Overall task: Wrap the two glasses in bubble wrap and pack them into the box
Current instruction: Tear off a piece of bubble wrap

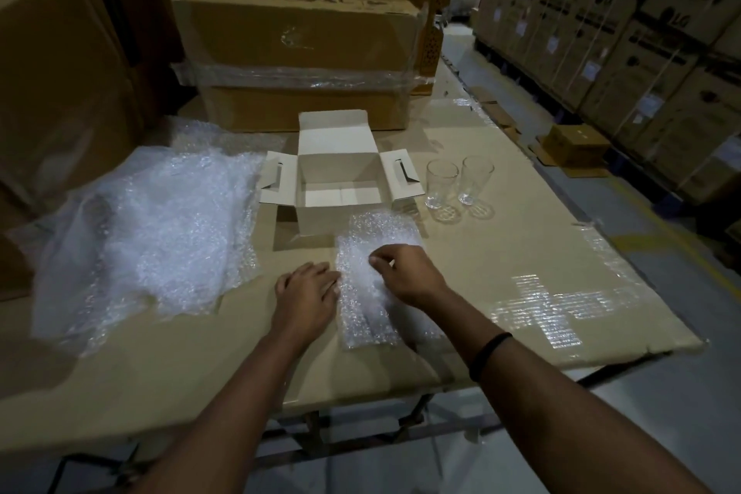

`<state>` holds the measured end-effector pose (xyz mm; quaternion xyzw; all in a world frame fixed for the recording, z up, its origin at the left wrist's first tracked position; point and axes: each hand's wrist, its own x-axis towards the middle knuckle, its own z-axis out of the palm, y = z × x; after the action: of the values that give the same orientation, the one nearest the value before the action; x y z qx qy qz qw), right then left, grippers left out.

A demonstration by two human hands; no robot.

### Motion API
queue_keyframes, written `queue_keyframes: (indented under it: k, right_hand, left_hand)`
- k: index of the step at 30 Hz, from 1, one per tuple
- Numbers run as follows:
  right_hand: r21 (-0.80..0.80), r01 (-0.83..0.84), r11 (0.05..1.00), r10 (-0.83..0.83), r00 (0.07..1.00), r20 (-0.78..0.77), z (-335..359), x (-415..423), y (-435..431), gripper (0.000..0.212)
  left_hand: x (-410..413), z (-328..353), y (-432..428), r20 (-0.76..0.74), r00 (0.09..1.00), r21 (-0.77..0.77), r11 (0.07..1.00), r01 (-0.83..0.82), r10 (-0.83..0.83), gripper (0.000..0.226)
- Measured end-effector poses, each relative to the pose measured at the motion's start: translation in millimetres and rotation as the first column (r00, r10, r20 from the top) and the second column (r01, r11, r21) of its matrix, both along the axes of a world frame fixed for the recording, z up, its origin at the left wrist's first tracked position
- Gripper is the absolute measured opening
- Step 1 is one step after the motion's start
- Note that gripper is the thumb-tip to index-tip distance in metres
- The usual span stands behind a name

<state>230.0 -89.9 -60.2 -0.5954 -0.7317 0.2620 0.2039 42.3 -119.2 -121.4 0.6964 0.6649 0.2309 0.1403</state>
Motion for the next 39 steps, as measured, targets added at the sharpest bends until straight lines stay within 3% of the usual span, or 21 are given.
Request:
queue_keyframes:
  k: [3,6,8,11,15,17,19,21,22,24,26,29,31,35,37,38,39]
  right_hand:
    - [0.18,-0.094,0.979,0.051,0.972,0.23,-9.3,17.2,-0.1,0.037]
    - [0.005,-0.275,0.962,0.238,0.84,0.487,-26.8,23.2,-5.3,0.053]
    - [-0.007,-0.288,0.957,0.25,0.819,0.517,-33.7,24.1,-11.0,0.055]
    - [0.123,-0.336,0.934,0.222,0.814,0.536,-34.1,25.8,-13.4,0.049]
    - [0.27,-0.405,0.874,0.254,0.853,0.455,-27.8,27.3,-20.5,0.042]
    - [0.292,-0.417,0.861,0.265,0.856,0.443,-21.8,27.0,-32.9,0.057]
    - [0.225,-0.427,0.876,0.263,0.814,0.518,-15.9,22.1,-43.4,0.086]
    - [0.211,-0.4,0.892,0.233,0.806,0.544,-11.8,16.8,-46.3,0.083]
    - [0.273,-0.365,0.89,0.2,0.851,0.486,-9.6,14.6,-45.5,0.067]
    - [0.395,-0.162,0.904,0.086,0.975,0.205,-0.5,12.1,-41.1,0.035]
    - [0.294,0.076,0.953,-0.039,0.991,-0.129,20.3,13.8,-32.7,0.016]
    - [0.055,0.128,0.99,-0.086,0.87,-0.486,63.6,24.9,-17.4,0.01]
    - [-0.068,0.061,0.996,-0.09,0.766,-0.637,90.7,32.3,-7.2,0.016]
    - [-0.209,-0.088,0.974,-0.121,0.576,-0.808,113.8,34.7,20.2,0.025]
    - [-0.248,-0.07,0.966,-0.171,0.546,-0.82,114.3,31.8,39.6,0.024]
    - [-0.266,-0.049,0.963,-0.199,0.537,-0.82,113.2,30.3,50.1,0.024]
    - [-0.284,-0.019,0.959,-0.23,0.536,-0.812,110.3,28.7,61.6,0.025]
  left_hand:
    - [-0.7,-0.1,-0.1,0.011,1.0,0.012,1.0,0.016,-0.017,0.033]
    - [-2.5,0.9,-0.1,0.029,0.999,0.031,0.999,0.032,-0.033,0.041]
    - [-3.8,3.4,0.1,0.036,0.998,0.032,0.999,0.041,-0.042,0.054]
    - [-3.3,11.2,5.8,-0.082,0.988,-0.017,0.992,0.126,-0.127,0.062]
    - [-5.2,19.5,21.5,-0.174,0.953,-0.104,0.967,0.231,-0.247,0.039]
    - [-6.3,21.2,27.1,-0.148,0.956,-0.04,0.968,0.249,-0.253,0.024]
    - [-6.2,23.4,31.6,-0.109,0.965,0.057,0.967,0.247,-0.24,0.017]
    - [-4.2,29.2,34.6,-0.06,0.974,0.122,0.967,0.225,-0.219,0.016]
    - [-3.3,32.8,35.9,-0.015,0.978,0.139,0.969,0.207,-0.207,0.016]
    - [-6.4,40.7,40.1,0.144,0.973,0.16,0.975,0.156,-0.179,0.017]
    - [-12.8,52.1,41.9,0.403,0.905,0.162,0.984,0.072,-0.132,0.029]
    - [-19.9,67.5,40.6,0.814,0.58,0.018,1.0,0.017,-0.025,0.049]
    - [-23.0,67.2,45.5,0.903,0.427,-0.085,0.992,0.089,0.039,0.061]
    - [-27.5,71.9,62.0,0.955,0.292,-0.135,0.946,0.293,0.045,0.08]
    - [-28.1,81.4,70.6,0.983,0.161,-0.133,0.939,0.316,0.085,0.064]
    - [-28.6,86.0,77.8,0.982,0.14,-0.16,0.947,0.279,0.124,0.053]
    - [-29.8,89.5,86.2,0.972,0.175,-0.192,0.961,0.2,0.158,0.045]
